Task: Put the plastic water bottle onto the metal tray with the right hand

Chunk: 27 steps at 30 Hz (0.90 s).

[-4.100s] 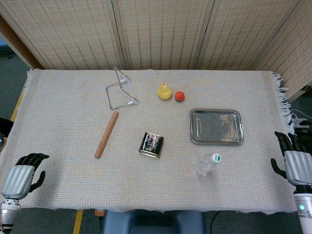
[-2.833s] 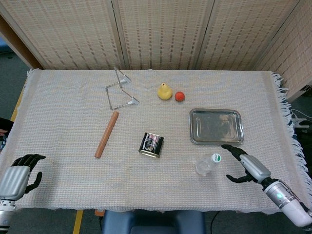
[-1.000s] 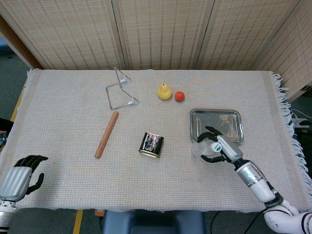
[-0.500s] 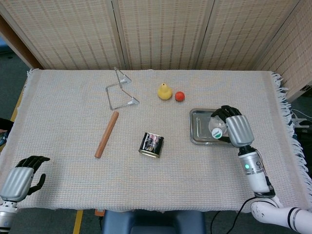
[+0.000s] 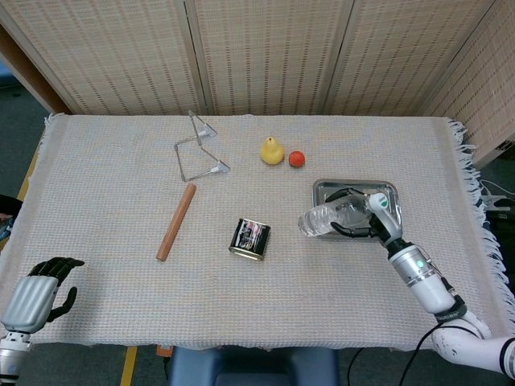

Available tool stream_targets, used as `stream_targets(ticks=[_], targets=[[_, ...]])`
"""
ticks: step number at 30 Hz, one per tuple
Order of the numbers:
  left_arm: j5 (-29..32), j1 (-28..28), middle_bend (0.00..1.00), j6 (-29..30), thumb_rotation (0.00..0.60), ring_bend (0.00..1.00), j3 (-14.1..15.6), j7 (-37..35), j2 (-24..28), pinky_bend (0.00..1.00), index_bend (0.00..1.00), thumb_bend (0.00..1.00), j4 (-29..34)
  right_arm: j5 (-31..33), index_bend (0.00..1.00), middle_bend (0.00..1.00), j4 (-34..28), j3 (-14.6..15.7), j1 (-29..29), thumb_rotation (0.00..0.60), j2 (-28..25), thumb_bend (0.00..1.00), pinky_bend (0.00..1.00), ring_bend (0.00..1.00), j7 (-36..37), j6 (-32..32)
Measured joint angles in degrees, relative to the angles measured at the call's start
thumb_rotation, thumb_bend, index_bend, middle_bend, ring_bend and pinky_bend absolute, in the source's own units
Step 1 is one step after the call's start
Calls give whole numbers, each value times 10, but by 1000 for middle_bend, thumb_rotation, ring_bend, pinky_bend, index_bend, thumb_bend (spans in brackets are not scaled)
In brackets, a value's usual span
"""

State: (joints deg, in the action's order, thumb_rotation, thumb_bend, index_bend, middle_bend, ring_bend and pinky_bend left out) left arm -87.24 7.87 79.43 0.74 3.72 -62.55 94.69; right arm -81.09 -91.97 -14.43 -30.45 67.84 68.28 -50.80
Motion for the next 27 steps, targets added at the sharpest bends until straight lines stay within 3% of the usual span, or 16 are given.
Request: stream_targets(ticks=[2, 6, 9, 12, 16, 20, 23, 27], targets=[[1, 0, 256, 0, 600, 180, 0, -1, 0, 233, 260, 521, 0, -9, 675, 422, 5, 1, -1, 600, -4, 48, 342, 222, 92, 9], [2, 0, 256, -2, 600, 180, 0, -2, 0, 233, 259, 521, -1, -9, 694, 427, 17, 1, 0, 600, -1, 55, 349, 236, 189, 7], [2, 1, 256, -2, 600, 181, 0, -2, 0, 233, 260, 521, -1, 0, 700, 428, 30, -1, 3, 600, 11, 61, 350, 239, 197, -11], [2, 0, 256, -1, 600, 180, 0, 0, 0, 233, 260, 521, 0, 8, 713, 428, 45, -4, 6, 600, 29, 64, 350, 239, 148, -40], [0, 0, 256, 0, 600, 181, 0, 1, 0, 233, 260, 521, 0, 17, 715, 428, 69, -5, 10, 600, 58, 65, 350, 239, -1, -84], [1, 0, 256, -1, 600, 181, 1, 1, 0, 233, 260, 521, 0, 22, 716, 428, 97, -5, 14, 600, 88, 66, 350, 239, -243, -130], [1, 0, 256, -1, 600, 181, 1, 1, 0, 233, 260, 521, 0, 25, 721, 428, 123, -4, 17, 600, 116, 66, 350, 239, -469, -170], [1, 1, 257, -2, 600, 181, 1, 2, -1, 233, 260, 522, 0, 24, 736, 428, 146, -1, 20, 600, 139, 65, 350, 241, -668, -202]])
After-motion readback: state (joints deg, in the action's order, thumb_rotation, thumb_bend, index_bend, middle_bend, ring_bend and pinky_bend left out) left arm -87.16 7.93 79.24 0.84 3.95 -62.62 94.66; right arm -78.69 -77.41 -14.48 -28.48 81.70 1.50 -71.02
